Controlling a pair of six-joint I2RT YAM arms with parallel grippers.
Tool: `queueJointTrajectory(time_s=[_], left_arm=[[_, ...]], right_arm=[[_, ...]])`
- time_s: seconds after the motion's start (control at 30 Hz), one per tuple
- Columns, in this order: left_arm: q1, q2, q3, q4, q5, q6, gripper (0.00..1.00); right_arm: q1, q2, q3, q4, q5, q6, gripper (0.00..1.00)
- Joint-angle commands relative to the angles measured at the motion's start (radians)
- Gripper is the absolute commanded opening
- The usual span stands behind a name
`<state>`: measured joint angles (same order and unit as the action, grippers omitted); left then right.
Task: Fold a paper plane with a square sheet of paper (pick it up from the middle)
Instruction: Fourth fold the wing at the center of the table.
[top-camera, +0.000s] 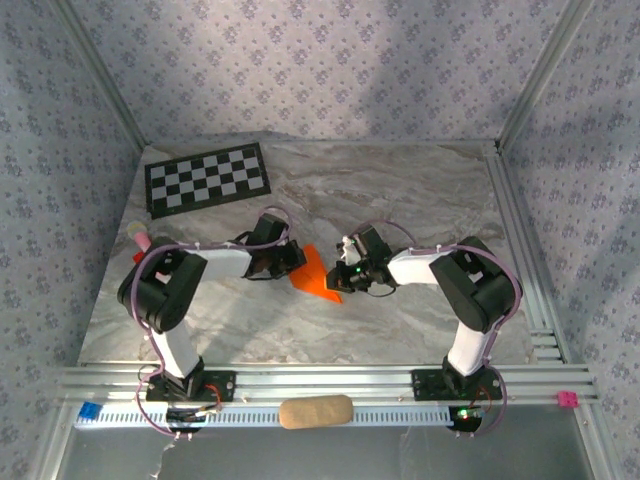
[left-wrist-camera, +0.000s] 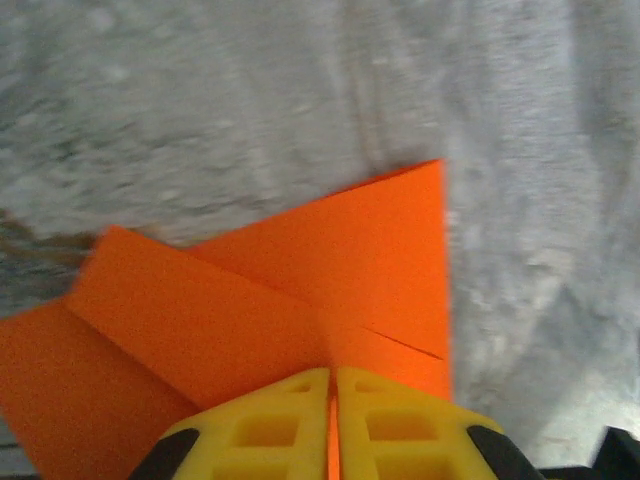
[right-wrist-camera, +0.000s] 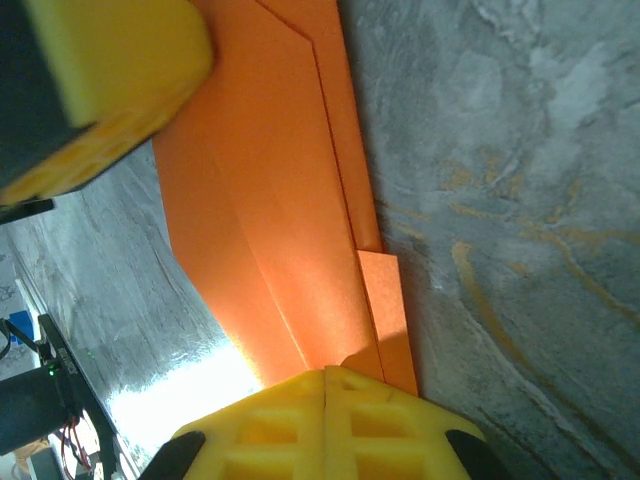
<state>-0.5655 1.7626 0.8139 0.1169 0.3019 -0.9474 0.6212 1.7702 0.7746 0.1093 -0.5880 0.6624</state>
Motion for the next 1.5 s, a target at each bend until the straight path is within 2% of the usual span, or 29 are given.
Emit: queueJointTrajectory(time_s=[0.0, 0.27, 0.6, 1.17, 1.47], left_arm=[[0.008, 0.026, -0.014, -0.010, -0.029, 0.017, 0.11], [0.009, 0.017, -0.032, -0.042, -0.052, 0.044, 0.10], [0.010, 0.023, -0.035, -0.039, -0.047, 0.044, 0.10], [0.036, 0.019, -0.039, -0.051, -0.044, 0.047, 0.10], [0.037, 0.029, -0.036, -0.040, -0.034, 0.041, 0.10]], right_arm=[[0.002, -0.010, -0.009, -0.118, 0.022, 0.003, 0.01], [0.044, -0.030, 0.111, -0.149, 0.002, -0.021, 0.02], [0.055, 0.146, 0.219, -0.167, 0.030, -0.025, 0.03], [0.002, -0.047, -0.057, -0.159, -0.029, -0.089, 0.07], [-0.009, -0.121, -0.108, -0.191, -0.025, -0.115, 0.08]])
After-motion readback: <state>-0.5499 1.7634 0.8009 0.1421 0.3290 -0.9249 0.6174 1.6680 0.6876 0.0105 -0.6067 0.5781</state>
